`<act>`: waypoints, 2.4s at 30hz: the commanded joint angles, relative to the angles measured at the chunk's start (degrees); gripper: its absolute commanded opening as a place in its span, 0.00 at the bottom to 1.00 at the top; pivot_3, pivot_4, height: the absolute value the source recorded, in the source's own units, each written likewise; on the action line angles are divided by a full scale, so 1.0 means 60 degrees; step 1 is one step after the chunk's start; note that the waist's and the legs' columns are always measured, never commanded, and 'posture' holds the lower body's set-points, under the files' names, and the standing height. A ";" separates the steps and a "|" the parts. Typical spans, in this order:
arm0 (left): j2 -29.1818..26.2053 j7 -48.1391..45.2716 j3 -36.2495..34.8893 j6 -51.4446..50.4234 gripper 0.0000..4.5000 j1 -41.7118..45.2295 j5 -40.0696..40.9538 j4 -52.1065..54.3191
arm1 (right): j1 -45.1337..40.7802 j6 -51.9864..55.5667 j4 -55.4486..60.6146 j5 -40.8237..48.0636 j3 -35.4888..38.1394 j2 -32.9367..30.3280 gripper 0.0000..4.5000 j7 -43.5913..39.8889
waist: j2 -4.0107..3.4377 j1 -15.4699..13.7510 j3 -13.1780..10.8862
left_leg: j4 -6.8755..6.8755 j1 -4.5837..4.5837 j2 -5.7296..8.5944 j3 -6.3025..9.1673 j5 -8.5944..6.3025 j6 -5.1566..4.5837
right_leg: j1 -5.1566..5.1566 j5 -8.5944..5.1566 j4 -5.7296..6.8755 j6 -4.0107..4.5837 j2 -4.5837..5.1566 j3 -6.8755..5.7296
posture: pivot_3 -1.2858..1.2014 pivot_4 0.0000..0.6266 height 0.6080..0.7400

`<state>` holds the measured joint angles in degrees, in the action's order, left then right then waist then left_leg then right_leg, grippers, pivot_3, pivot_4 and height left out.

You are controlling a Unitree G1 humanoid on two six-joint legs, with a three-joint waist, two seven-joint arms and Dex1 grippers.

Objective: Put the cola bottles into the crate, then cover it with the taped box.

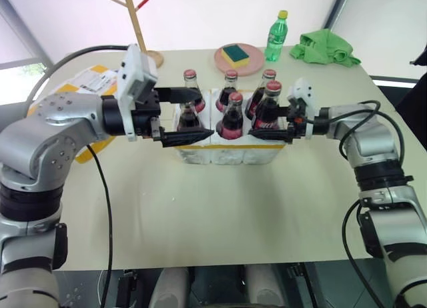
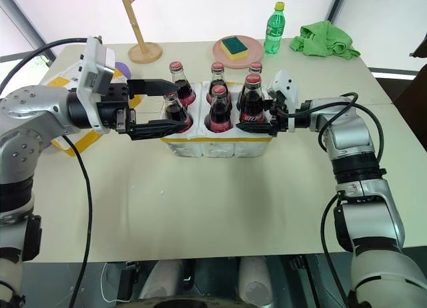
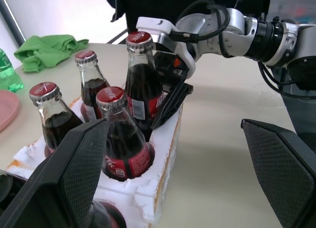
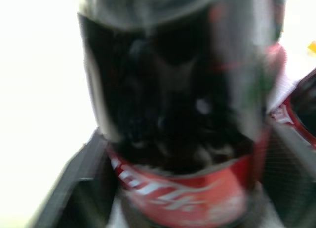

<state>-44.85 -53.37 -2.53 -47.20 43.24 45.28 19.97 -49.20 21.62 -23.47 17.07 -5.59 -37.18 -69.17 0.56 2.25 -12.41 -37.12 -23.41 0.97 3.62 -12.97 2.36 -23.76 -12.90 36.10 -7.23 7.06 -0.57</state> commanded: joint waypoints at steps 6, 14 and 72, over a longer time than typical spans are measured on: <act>-0.0154 0.0070 -0.0382 0.0072 1.00 -0.0176 0.0065 0.0397 | 0.0055 -0.0071 0.0583 0.0180 0.0567 -0.0221 0.99 0.0127 | 0.0000 0.0018 0.0000 | 0.0014 -0.0001 0.0000 -0.0005 -0.0001 -0.0001 | -0.0006 -0.0001 -0.0005 -0.0003 -0.0001 0.0004 | 0.52 0.24 1.00; -0.0616 0.0692 -0.1006 0.0208 1.00 -0.0798 -0.0260 0.0737 | -0.0028 -0.0110 0.0847 0.0558 0.1306 -0.1153 0.99 -0.0547 | 0.0000 0.0013 0.0000 | 0.0009 0.0000 0.0000 -0.0007 -0.0001 -0.0001 | -0.0006 -0.0001 -0.0001 -0.0002 -0.0001 0.0009 | 0.52 0.24 1.00; -0.1910 0.7015 -0.1012 0.7788 1.00 -0.5383 -1.2227 -0.7506 | -0.0991 0.1996 0.1992 0.3207 0.2722 -0.2881 0.99 -0.2746 | 0.0003 0.0014 0.0000 | 0.0036 -0.0028 -0.0108 -0.0140 -0.0009 -0.0003 | -0.0133 0.0046 0.0008 0.0061 -0.0064 0.0064 | 0.52 0.24 1.00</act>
<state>-54.85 -13.02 -9.15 -0.71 9.96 -26.66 -24.22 -54.72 33.50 -13.50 34.82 8.68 -54.00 -85.97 0.58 2.34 -12.41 -36.91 -23.58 0.33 2.78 -13.03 2.35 -24.56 -12.62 36.16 -6.87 6.68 -0.18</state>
